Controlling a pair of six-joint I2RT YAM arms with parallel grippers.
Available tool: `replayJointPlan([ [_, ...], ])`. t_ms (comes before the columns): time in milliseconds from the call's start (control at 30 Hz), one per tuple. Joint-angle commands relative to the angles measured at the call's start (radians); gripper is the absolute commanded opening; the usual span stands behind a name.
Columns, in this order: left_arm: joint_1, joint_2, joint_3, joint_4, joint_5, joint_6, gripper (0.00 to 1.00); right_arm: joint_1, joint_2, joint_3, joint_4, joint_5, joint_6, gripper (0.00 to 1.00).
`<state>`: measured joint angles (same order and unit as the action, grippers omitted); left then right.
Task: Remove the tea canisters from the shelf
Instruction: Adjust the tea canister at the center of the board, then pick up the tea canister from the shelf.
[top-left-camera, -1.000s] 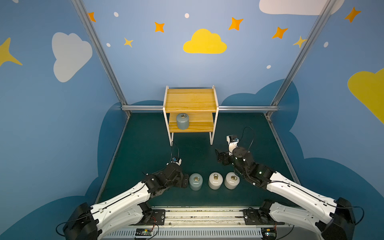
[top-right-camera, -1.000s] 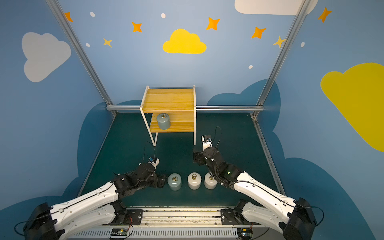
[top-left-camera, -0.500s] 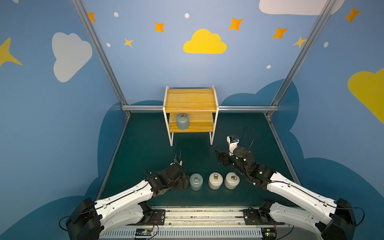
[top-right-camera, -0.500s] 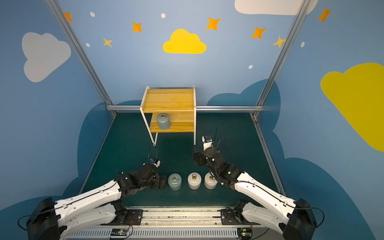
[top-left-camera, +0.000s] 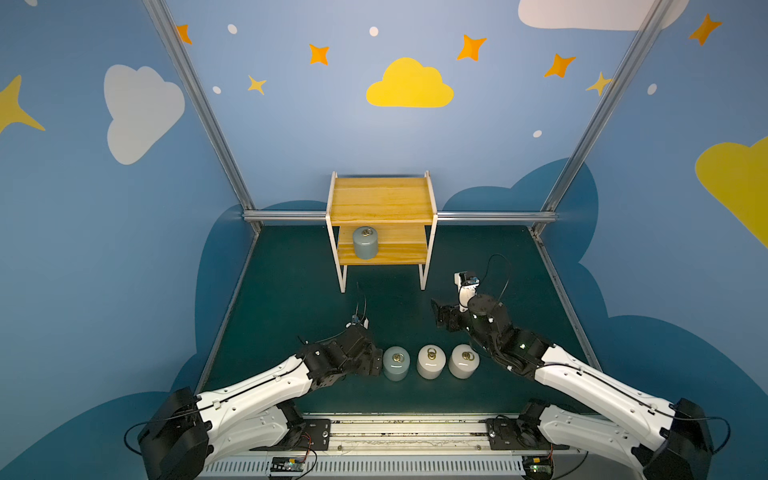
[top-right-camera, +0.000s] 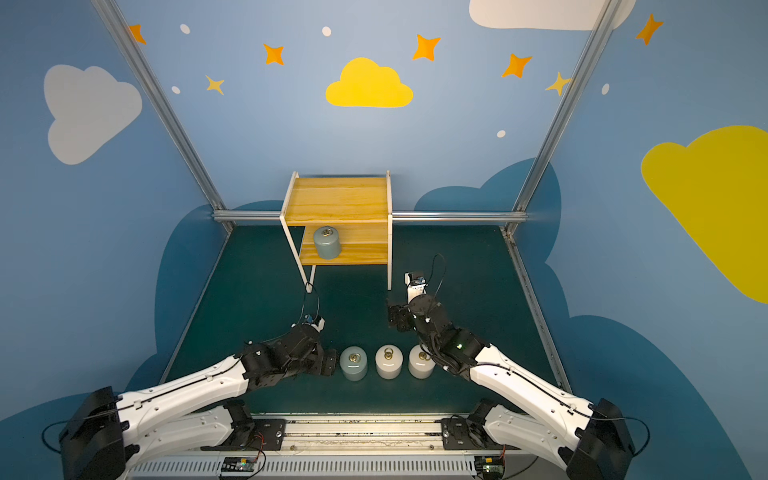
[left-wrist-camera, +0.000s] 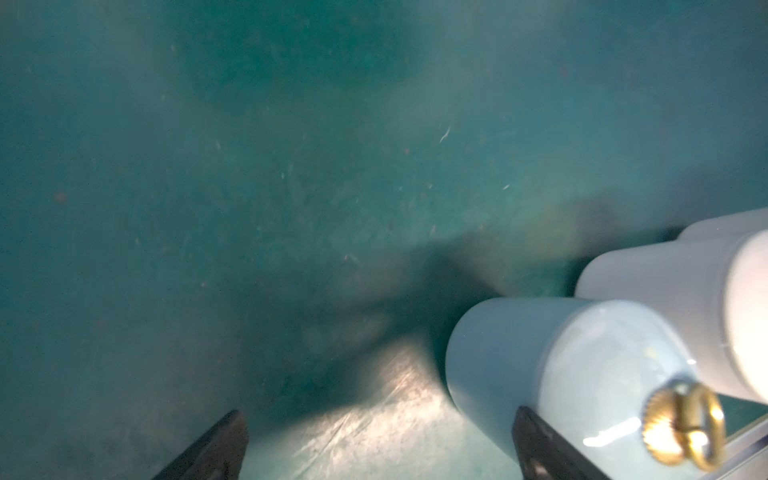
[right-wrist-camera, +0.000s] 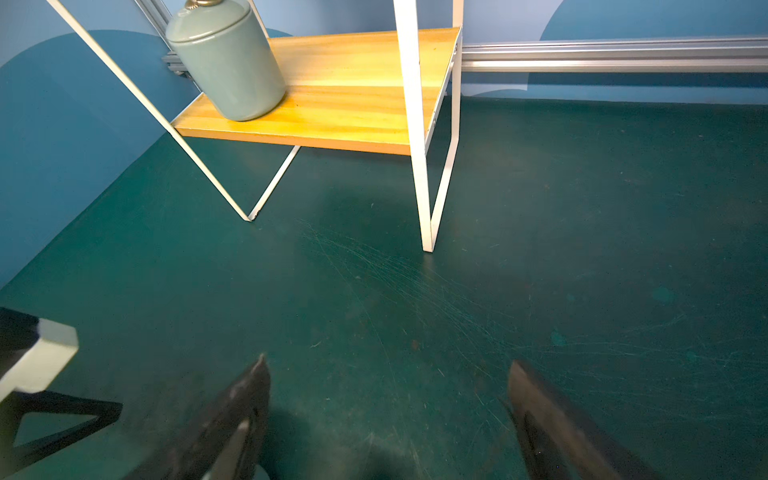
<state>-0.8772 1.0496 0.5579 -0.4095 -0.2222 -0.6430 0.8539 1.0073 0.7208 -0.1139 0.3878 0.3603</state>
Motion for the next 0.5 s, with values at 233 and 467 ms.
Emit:
replayJointPlan([
  [233,0.153,-0.104,0.061,0.138,-0.053,0.23,1.0,-0.022,-0.051,-0.024,-0.016,0.016,-0.009,0.91],
  [467,0.2,0.027,0.109,0.486,-0.041,0.511,1.0,-0.046,-0.041,-0.03,-0.003,-0.001,-0.009,0.91],
])
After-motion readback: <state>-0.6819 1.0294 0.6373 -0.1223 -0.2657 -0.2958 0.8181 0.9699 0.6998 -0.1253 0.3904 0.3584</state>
